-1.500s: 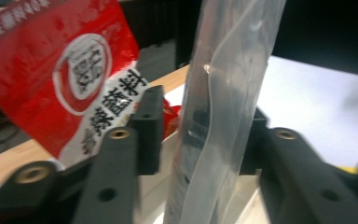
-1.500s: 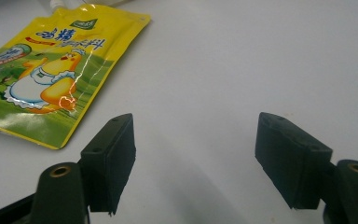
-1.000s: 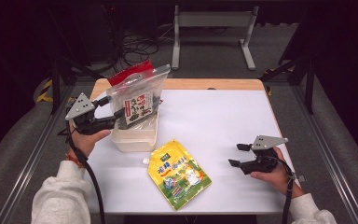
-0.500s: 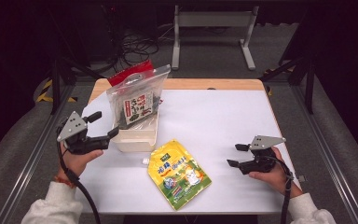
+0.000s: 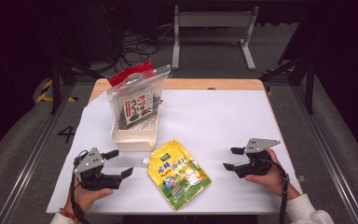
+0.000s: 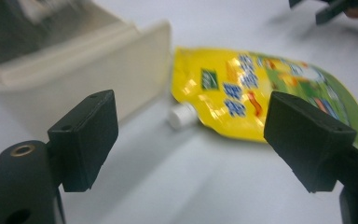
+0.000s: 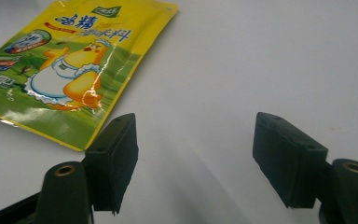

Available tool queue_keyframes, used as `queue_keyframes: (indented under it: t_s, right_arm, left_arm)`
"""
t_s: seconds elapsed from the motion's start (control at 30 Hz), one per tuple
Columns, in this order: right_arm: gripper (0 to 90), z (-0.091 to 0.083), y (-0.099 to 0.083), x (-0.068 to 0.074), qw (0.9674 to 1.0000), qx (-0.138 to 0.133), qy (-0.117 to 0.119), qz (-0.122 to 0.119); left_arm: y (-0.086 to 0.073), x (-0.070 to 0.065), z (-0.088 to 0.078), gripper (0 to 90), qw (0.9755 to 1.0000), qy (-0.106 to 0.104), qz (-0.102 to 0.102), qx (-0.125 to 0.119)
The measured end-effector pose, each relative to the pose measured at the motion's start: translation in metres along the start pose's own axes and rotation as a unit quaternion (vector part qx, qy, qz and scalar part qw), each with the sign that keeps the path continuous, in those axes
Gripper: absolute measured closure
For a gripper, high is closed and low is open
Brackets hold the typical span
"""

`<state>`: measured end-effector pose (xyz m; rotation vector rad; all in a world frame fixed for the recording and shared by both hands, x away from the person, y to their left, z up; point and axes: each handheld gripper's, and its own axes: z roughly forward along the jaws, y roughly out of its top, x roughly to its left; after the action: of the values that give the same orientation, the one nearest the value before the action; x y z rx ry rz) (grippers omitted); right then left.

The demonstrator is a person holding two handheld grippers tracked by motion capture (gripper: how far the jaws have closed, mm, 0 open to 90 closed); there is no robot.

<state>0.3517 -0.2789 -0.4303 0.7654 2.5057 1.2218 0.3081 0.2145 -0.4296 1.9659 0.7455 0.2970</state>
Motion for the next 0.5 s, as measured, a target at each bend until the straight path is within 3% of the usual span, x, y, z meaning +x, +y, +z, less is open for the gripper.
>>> queue_keyframes:
  t_s: [0.03, 0.07, 0.1, 0.17, 0.2, 0.3, 0.37, 0.5]
  right_arm:
    - [31.5, 0.001, 0.001, 0.002, 1.0, 0.001, 0.004, 0.0]
    - [35.0, 0.005, 0.002, 0.009, 0.9998, 0.007, 0.015, -0.006]
    - [35.0, 0.005, 0.002, 0.009, 0.9998, 0.007, 0.015, -0.006]
    - [45.2, 0.01, 0.004, 0.016, 0.9996, 0.009, 0.022, -0.015]
    - [55.2, 0.011, 0.004, 0.021, 0.9994, 0.006, 0.027, -0.022]
    - [68.8, 0.015, 0.006, 0.031, 0.9985, 0.002, 0.044, -0.033]
    - [69.7, 0.017, 0.008, 0.042, 0.9971, 0.002, 0.062, -0.044]
    - [69.7, 0.019, 0.01, 0.052, 0.9958, 0.003, 0.076, -0.052]
  left_arm:
    - [-0.004, -0.001, 0.004, 18.8, 0.9999, -0.013, -0.008, 0.007]
    - [-0.009, -0.002, 0.01, 19.1, 0.9987, -0.04, -0.027, 0.018]
    - [-0.009, -0.002, 0.01, 19.1, 0.9987, -0.04, -0.027, 0.018]
    - [-0.016, -0.003, 0.02, 19.1, 0.9957, -0.071, -0.048, 0.034]
    - [-0.018, -0.004, 0.023, 19.1, 0.9953, -0.073, -0.049, 0.041]
    - [-0.017, -0.007, 0.03, 19.3, 0.9944, -0.074, -0.057, 0.048]
    - [-0.017, -0.009, 0.034, 19.6, 0.9938, -0.077, -0.059, 0.054]
    - [-0.017, -0.011, 0.04, 19.5, 0.9931, -0.077, -0.055, 0.069]
